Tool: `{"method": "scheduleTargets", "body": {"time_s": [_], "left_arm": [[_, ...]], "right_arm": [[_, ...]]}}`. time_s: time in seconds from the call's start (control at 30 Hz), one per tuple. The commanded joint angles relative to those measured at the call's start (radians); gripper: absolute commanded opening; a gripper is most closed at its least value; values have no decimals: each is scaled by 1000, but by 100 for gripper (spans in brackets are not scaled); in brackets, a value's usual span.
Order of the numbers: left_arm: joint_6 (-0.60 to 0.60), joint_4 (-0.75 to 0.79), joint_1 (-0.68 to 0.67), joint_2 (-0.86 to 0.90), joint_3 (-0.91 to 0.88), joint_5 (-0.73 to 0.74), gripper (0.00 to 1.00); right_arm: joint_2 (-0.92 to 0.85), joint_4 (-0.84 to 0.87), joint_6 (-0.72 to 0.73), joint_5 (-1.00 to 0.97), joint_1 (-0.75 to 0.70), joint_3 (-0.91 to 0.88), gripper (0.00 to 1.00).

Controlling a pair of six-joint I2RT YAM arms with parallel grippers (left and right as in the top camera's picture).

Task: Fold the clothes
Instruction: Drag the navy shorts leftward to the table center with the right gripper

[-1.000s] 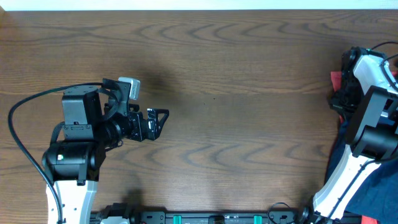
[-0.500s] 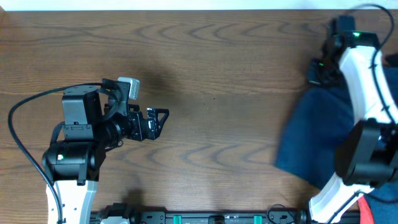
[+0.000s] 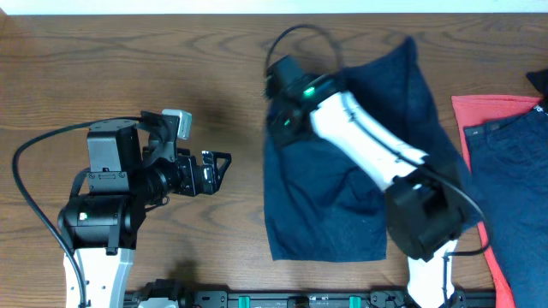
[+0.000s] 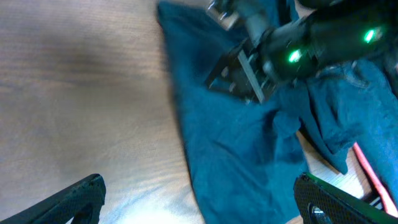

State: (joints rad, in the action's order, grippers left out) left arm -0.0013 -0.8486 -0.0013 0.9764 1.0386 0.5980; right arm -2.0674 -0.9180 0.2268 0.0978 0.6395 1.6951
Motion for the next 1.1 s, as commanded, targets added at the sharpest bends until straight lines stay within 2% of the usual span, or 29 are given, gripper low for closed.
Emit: {"method": "scheduleTargets", "body": {"time_s": [0.0,0.13,0.33,0.5,0.57,0.73,0.93,1.07], "left_arm": [[-4,-13,3,2,17,-31,98],[-20,-20,1,14,16,-29,98],[-46,-6,-66,111,13,-14,98],[-46,31,-142,222,13,18,96],[-45,35,-149,252,13,23,92],[-45,11,-125,264,19,19,89],[-5,-127,-55,212,72,16,88],[0,-179,-26,159,82,-89,88]], "right_arm": [[25,-6,13,-108,-11,12,40],[53,-20,82,-150,-98,12,40],[58,-22,143,-56,-341,12,31],[12,-52,143,64,-439,9,14],[-20,-39,143,99,-442,9,11],[-137,45,195,139,-388,9,1],[-305,171,350,142,-284,9,1],[-394,279,364,267,-182,9,1]]}}
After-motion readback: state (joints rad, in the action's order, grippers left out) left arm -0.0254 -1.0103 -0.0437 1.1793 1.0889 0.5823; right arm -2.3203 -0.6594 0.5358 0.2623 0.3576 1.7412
